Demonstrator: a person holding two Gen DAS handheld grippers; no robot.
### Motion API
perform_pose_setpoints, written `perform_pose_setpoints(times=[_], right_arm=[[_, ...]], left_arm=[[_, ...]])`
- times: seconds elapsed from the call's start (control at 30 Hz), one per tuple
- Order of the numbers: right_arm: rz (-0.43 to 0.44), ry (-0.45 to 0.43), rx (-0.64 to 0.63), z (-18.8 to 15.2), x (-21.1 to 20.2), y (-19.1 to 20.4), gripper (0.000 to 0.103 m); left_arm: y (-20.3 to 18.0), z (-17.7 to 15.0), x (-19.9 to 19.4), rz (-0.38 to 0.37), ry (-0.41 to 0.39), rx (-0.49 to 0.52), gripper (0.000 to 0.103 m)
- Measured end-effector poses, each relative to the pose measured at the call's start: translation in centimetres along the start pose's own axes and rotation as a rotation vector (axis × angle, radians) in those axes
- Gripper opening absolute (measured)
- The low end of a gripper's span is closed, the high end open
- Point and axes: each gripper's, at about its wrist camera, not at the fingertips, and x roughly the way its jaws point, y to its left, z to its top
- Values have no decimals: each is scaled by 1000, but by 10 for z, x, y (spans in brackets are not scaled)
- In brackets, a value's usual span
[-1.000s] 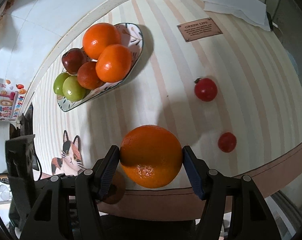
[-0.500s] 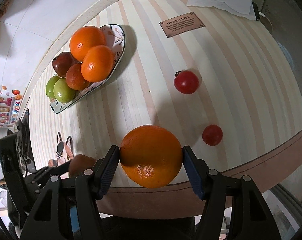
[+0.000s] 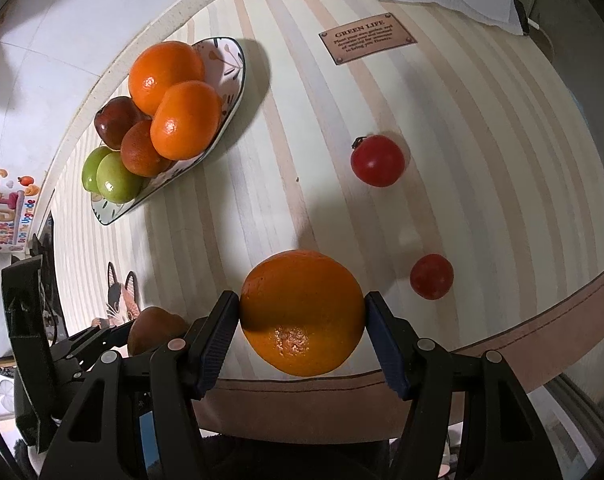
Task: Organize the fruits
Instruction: 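Carry the brown fruit and the orange up over the white plate, then lower both fruits onto the plate and open both tools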
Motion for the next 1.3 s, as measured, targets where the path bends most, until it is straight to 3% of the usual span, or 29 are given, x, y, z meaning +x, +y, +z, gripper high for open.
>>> perform_pose_setpoints(times=[0.17, 0.43, 0.63, 0.77, 1.0, 1.3], right_arm=[[-1, -5, -8, 1, -1, 2, 67], [27, -48, -48, 14, -22, 21, 67], [103, -112, -123, 52, -44, 75, 67], [116, -157, -221, 87, -45, 132, 67], [42, -124, -347, 125, -5, 200, 67], [-39, -87, -377, 137, 26, 212, 67]], left_arm=[[-1, -7, -4, 40, -37, 5, 61], [13, 20, -59, -39, -152, -72, 61], [55, 55, -121, -101, -264, -148, 61], [101, 90, -132, -60, -306, -206, 61], [166, 150, -108, -71, -252, -336, 61], [186, 191, -79, -116, -166, -358, 61]])
